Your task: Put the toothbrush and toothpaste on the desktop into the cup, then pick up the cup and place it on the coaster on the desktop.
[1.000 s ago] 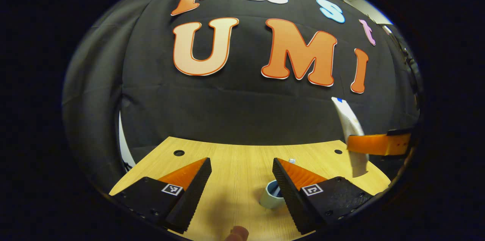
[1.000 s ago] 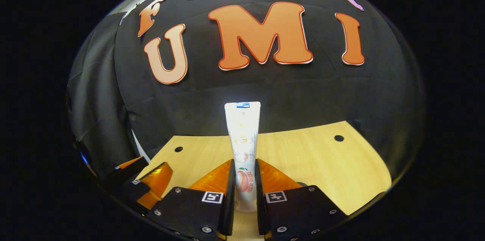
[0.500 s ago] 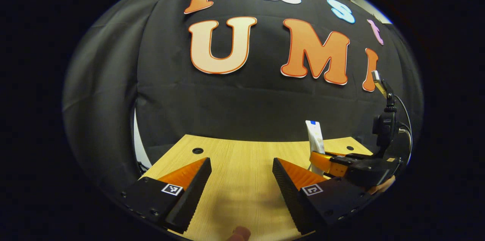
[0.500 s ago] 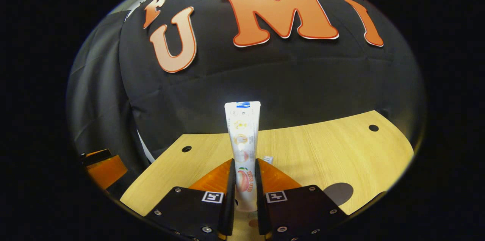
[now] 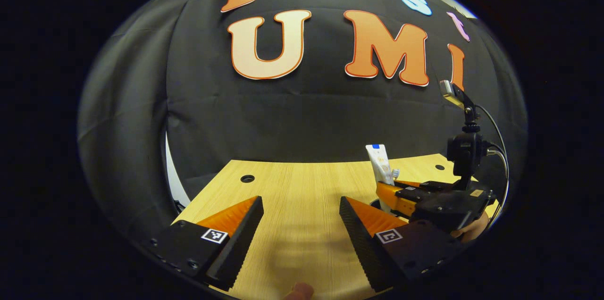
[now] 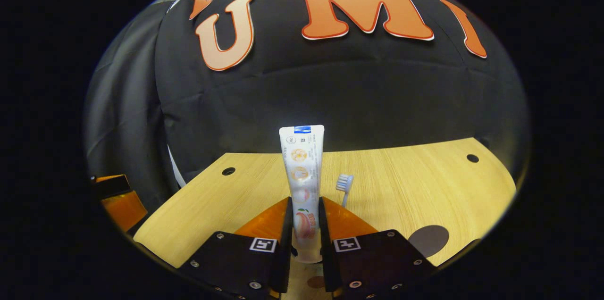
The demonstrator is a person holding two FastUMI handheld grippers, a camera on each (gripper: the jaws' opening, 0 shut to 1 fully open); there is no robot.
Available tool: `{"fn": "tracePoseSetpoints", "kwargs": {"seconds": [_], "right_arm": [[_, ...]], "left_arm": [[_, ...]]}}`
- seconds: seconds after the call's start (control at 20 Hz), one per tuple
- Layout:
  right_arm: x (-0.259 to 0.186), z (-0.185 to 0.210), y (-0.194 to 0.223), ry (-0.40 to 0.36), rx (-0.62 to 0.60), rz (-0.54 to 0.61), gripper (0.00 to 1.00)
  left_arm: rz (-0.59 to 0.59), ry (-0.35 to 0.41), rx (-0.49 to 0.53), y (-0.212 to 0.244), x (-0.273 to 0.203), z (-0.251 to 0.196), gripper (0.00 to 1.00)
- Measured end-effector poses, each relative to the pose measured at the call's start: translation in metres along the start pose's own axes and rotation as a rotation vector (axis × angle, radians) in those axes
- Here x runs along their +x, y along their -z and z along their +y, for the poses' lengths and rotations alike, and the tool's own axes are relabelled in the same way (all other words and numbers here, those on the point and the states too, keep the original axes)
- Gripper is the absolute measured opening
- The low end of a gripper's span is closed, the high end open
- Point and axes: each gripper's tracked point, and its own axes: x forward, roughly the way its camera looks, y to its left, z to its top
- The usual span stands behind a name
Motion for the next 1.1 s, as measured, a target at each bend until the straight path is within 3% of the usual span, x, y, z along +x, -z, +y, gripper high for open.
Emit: {"fn": "tracePoseSetpoints", "kwargs": {"seconds": [0.2, 0.25, 0.35, 0.4, 0.45, 0.5, 0.55, 0.65, 0.7, 0.75, 0.85, 0.9, 0.95, 1.1], "right_arm": [[-0.010, 0.000, -0.013, -0.001, -0.036, -0.031, 0.30], [-0.014, 0.001, -0.015, -0.005, -0.039, -0.033, 0.24], [-0.025, 0.005, -0.018, -0.021, -0.050, -0.034, 0.22], [-0.033, 0.006, -0.022, -0.022, -0.060, -0.039, 0.30], [-0.041, 0.007, -0.027, -0.023, -0.067, -0.045, 0.30], [-0.049, 0.008, -0.032, -0.028, -0.080, -0.053, 0.21], [-0.057, 0.007, -0.037, -0.035, -0.092, -0.061, 0.30], [-0.075, 0.005, -0.055, -0.035, -0.093, -0.086, 0.32], [-0.083, 0.003, -0.065, -0.033, -0.088, -0.100, 0.25], [-0.091, 0.000, -0.073, -0.029, -0.085, -0.113, 0.32], [-0.112, -0.009, -0.093, -0.018, -0.099, -0.142, 0.36], [-0.123, -0.015, -0.106, -0.009, -0.106, -0.162, 0.44], [-0.134, -0.022, -0.119, 0.005, -0.107, -0.182, 0.39], [-0.169, -0.041, -0.148, 0.028, -0.110, -0.217, 0.46]], "left_arm": [[0.022, 0.017, -0.005, 0.008, 0.000, -0.010, 0.98], [0.029, 0.018, -0.005, 0.009, 0.001, -0.013, 0.98], [0.049, 0.026, -0.012, 0.016, 0.003, -0.020, 0.98], [0.065, 0.029, -0.020, 0.021, 0.005, -0.023, 0.98], [0.083, 0.036, -0.030, 0.025, 0.007, -0.028, 0.98], [0.099, 0.044, -0.042, 0.027, 0.009, -0.033, 0.98], [0.111, 0.052, -0.049, 0.026, 0.009, -0.038, 0.98], [0.129, 0.080, -0.053, 0.023, 0.009, -0.049, 0.98], [0.136, 0.085, -0.042, 0.023, 0.009, -0.054, 0.98], [0.152, 0.090, -0.028, 0.024, 0.011, -0.059, 0.98], [0.175, 0.119, -0.013, 0.021, 0.013, -0.075, 0.98], [0.192, 0.141, -0.014, 0.021, 0.013, -0.087, 0.98], [0.220, 0.152, -0.009, 0.024, 0.014, -0.096, 0.98], [0.312, 0.190, 0.017, 0.040, 0.024, -0.123, 0.98]]}}
